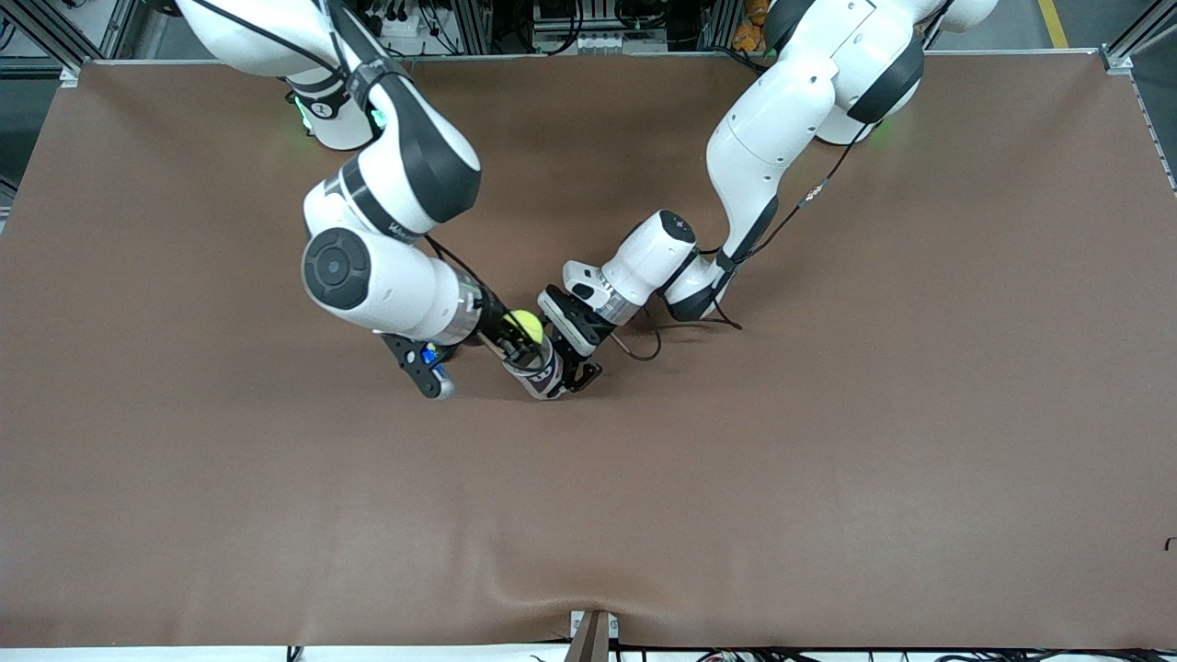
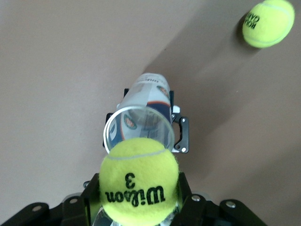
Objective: Insert tennis ball vertically with right arm
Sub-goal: 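Carry the Wilson ball with the right gripper and drop it into the can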
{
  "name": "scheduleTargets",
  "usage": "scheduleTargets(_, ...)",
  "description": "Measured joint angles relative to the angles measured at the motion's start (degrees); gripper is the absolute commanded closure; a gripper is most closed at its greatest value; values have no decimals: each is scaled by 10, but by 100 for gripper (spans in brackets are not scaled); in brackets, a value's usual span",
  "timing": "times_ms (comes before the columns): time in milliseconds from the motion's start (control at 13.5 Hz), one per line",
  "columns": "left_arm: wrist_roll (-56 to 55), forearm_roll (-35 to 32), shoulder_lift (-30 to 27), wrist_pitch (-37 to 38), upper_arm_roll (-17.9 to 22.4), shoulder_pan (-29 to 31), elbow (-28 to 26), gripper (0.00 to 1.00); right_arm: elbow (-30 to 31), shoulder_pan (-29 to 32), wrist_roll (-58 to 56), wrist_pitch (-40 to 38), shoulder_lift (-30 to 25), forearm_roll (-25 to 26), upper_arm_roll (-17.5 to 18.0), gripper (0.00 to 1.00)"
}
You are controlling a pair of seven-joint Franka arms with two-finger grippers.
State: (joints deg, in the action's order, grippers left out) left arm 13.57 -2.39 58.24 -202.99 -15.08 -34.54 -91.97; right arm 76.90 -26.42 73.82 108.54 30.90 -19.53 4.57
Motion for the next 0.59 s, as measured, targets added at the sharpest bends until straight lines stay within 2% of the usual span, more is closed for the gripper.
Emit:
scheduleTargets(223, 0, 0, 0, 0, 0, 0, 0, 20, 0, -2, 1, 9, 10, 0, -4, 92)
scheduleTargets(297, 0, 0, 0, 0, 0, 0, 0, 20, 0, -2, 1, 16, 16, 0, -5, 82)
scheduleTargets(446, 0, 0, 0, 0, 0, 0, 0, 20, 0, -2, 1, 31, 26, 0, -6, 0)
scheduleTargets(595, 0, 0, 0, 0, 0, 0, 0, 20, 0, -2, 1, 32, 31, 0, -7, 0)
